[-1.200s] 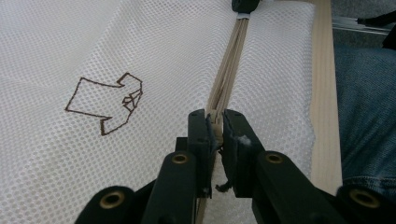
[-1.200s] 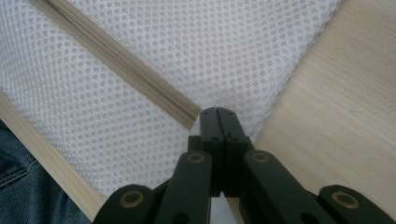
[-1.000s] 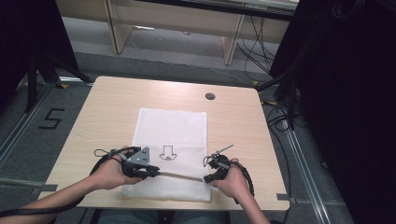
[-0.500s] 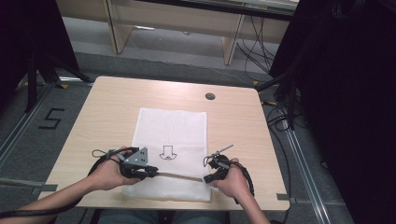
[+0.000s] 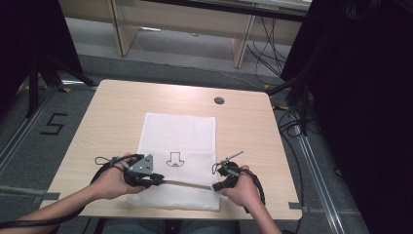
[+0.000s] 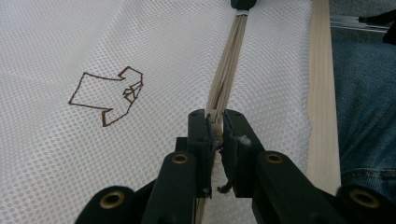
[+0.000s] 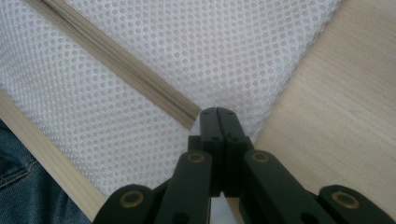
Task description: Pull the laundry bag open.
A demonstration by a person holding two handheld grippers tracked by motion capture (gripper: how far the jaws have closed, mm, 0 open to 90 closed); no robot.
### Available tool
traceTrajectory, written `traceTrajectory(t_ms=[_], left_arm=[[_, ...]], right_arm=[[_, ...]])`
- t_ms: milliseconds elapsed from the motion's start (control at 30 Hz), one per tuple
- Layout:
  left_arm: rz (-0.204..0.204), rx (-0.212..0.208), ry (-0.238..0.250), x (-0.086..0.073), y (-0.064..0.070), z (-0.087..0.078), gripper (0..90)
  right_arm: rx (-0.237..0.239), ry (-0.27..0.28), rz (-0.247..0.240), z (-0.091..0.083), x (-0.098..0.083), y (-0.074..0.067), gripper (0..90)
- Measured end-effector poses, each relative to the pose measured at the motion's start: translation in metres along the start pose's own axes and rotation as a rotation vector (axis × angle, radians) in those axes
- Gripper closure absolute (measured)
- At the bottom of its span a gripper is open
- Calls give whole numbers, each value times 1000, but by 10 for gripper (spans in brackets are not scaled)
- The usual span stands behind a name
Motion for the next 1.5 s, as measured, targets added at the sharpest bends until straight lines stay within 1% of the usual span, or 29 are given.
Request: traceTrajectory(t_ms=[33,67,100,133,167,233,267,300,400,433,467,500,533,600,633,733,767,800,867,933,1000,1100,1200,1233,1300,1333,1367,1400,1500], left_arm=[[4,8,-8,-1,-2,-1,817],[-7,-3,-1,-1,-2,-1,817],[-7,10,-3,-2,-4,-3,817],[-21,4,1,-2,-3,-4,817],[-7,11,-3,-3,-4,-5,817],[-13,11,0,-4,-5,-7,818],[-17,10,-2,-5,-5,-7,818],[-27,7,2,-5,-5,-7,817],[-15,15,-6,-7,-5,-7,817],[-22,10,-2,-7,-6,-8,817],[-25,8,3,-7,-6,-9,817],[-28,11,3,-8,-7,-9,817],[-42,7,13,-8,-7,-11,817],[-25,14,-4,-10,-9,-12,817],[-41,8,10,-9,-6,-11,818],[-36,10,2,-11,-7,-11,818],[-30,16,-1,-12,-8,-12,818],[-39,12,5,-12,-9,-13,817],[-42,20,3,-14,-11,-16,818],[-46,26,4,-15,-12,-18,817],[-49,25,4,-16,-12,-18,818],[-48,23,5,-17,-11,-18,818],[-43,35,-5,-20,-14,-21,817],[-47,36,-4,-21,-15,-23,818],[-56,40,-10,-24,-18,-27,818],[-64,41,-5,-26,-18,-28,818],[-54,54,-21,-29,-20,-31,817],[-64,51,-10,-29,-20,-31,818],[-71,67,-21,-35,-23,-37,818]], right_arm=[[-1,2,1,0,0,0,900],[0,3,2,0,0,0,900],[-3,5,4,0,0,0,900],[-1,2,10,0,0,0,900],[-2,4,5,0,0,0,900],[1,1,1,0,0,0,900],[-2,-5,19,-1,0,-1,900],[-4,-5,16,-1,0,-1,900],[-5,-2,18,-1,0,-1,900],[-2,-1,14,-1,0,-1,900],[0,-11,31,-1,-1,-3,900],[-2,-2,17,-1,0,-1,900],[-5,-7,23,-1,-1,-1,900],[-5,-7,24,-1,-1,-1,900],[-5,-7,23,-1,-1,-1,900],[-8,-13,33,-1,-1,-2,900],[-7,1,18,0,0,-1,900],[-2,-6,30,-1,-1,-2,900],[-6,0,19,0,0,-1,900],[5,-7,36,-1,-1,-3,900],[-3,-2,16,0,0,-1,900],[-8,-12,31,-1,-1,-2,900],[-10,-10,35,-1,-1,-1,900],[-6,2,18,0,0,-1,900],[-4,-5,34,-1,-1,-2,900],[-2,-1,23,0,0,-1,900],[-3,-4,26,0,-1,-1,900],[-3,-4,17,-1,0,-1,900],[-6,0,20,0,0,-1,900]])
Point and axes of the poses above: each handheld gripper's, and its own axes: z roughly forward along the jaws, x roughly out of its top, y roughly to its right, the point moved 8 cm from there along z, roughly forward along the jaws, and after that the axes turned 5 degrees about -z, right-handed, at the moved point
